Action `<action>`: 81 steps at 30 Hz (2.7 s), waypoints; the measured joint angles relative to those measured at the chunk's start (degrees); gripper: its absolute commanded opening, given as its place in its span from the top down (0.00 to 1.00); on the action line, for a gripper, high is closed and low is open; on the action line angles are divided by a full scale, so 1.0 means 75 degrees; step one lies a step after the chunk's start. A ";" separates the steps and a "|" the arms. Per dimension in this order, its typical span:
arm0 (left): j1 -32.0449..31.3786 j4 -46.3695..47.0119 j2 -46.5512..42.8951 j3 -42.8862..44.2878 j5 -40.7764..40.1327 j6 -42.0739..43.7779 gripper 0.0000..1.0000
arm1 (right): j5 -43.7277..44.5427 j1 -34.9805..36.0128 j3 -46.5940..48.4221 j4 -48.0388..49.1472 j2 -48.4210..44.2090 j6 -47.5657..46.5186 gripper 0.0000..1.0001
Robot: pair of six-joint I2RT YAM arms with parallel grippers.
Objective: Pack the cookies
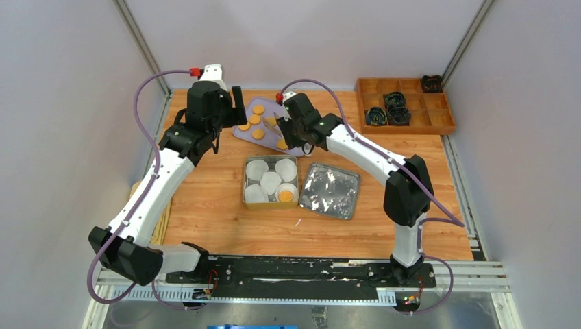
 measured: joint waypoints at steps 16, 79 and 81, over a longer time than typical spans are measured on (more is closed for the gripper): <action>0.0000 -0.0414 0.0172 0.1070 -0.0280 -0.0166 0.22 | -0.0248 0.2159 -0.2871 -0.1081 -0.4156 0.0256 1.00; 0.0000 -0.0484 -0.0029 0.0624 0.0239 -0.0172 0.19 | -0.0055 0.3316 -0.2836 -0.1425 -0.2774 0.0801 0.41; 0.0000 -0.0484 -0.0055 0.0624 0.0271 -0.0157 0.18 | -0.0058 0.3337 -0.2838 -0.1434 -0.2804 0.0804 0.42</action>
